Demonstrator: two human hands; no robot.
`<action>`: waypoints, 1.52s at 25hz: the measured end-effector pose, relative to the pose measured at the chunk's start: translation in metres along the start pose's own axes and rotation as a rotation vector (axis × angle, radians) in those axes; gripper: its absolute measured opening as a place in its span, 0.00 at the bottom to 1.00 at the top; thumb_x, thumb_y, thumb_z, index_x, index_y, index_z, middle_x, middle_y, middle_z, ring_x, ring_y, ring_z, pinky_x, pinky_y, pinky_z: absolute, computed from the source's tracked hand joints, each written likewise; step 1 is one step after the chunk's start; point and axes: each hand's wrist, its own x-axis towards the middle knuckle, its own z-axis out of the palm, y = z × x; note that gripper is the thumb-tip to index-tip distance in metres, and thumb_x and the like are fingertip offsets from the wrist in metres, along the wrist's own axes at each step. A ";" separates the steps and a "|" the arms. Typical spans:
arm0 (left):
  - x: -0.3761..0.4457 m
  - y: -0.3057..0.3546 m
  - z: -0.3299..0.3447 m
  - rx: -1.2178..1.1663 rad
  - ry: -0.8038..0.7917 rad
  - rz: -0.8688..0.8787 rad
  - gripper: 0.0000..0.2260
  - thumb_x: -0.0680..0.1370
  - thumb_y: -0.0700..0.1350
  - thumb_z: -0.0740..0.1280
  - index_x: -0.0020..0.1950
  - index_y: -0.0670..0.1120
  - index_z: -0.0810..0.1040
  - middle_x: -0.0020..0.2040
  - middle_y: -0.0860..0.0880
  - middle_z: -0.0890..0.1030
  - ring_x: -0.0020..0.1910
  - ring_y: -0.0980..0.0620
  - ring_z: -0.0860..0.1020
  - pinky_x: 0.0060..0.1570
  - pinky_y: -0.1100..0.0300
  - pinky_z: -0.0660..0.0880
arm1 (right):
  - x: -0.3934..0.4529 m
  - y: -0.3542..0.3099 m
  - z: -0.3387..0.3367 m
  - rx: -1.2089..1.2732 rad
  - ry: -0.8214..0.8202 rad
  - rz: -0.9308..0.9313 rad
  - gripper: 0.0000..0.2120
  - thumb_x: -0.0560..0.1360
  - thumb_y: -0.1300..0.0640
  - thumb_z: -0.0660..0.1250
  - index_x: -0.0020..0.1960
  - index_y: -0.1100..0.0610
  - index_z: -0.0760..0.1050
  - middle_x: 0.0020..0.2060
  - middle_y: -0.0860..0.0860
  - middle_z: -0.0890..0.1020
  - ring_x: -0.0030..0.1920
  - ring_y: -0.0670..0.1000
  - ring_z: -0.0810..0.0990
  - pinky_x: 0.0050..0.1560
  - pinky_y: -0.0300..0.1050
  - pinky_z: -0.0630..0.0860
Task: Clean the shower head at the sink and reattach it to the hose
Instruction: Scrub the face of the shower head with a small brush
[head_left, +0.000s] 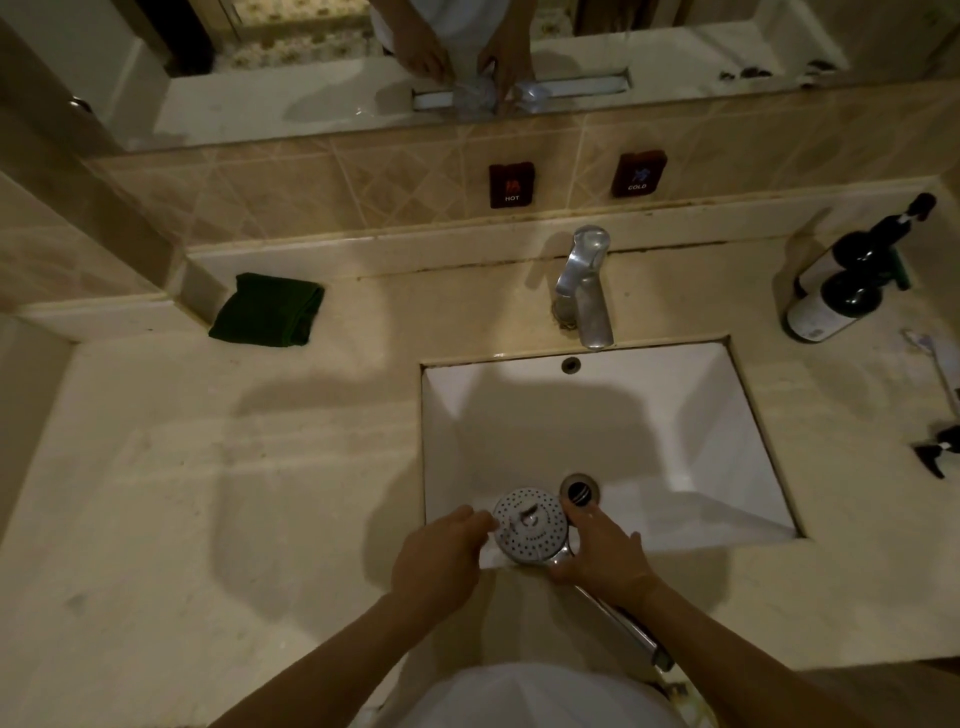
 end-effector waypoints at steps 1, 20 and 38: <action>0.002 0.001 0.000 -0.005 0.016 -0.024 0.13 0.80 0.46 0.58 0.62 0.56 0.73 0.53 0.54 0.78 0.46 0.52 0.78 0.38 0.62 0.69 | 0.000 -0.001 0.000 0.001 0.004 0.001 0.45 0.69 0.40 0.72 0.79 0.41 0.50 0.78 0.47 0.60 0.78 0.54 0.56 0.72 0.74 0.47; -0.001 -0.009 -0.001 0.027 -0.002 -0.017 0.13 0.79 0.45 0.59 0.63 0.57 0.73 0.53 0.54 0.78 0.46 0.52 0.79 0.41 0.59 0.74 | 0.003 0.003 0.003 0.001 -0.009 0.000 0.46 0.67 0.36 0.71 0.79 0.40 0.52 0.78 0.45 0.60 0.78 0.53 0.55 0.70 0.76 0.48; -0.028 -0.019 0.020 -0.094 0.073 -0.124 0.13 0.79 0.45 0.59 0.61 0.57 0.75 0.51 0.55 0.79 0.45 0.55 0.79 0.44 0.60 0.76 | 0.003 0.002 0.001 0.035 -0.025 0.002 0.46 0.65 0.34 0.72 0.77 0.39 0.54 0.77 0.48 0.62 0.76 0.56 0.60 0.69 0.77 0.50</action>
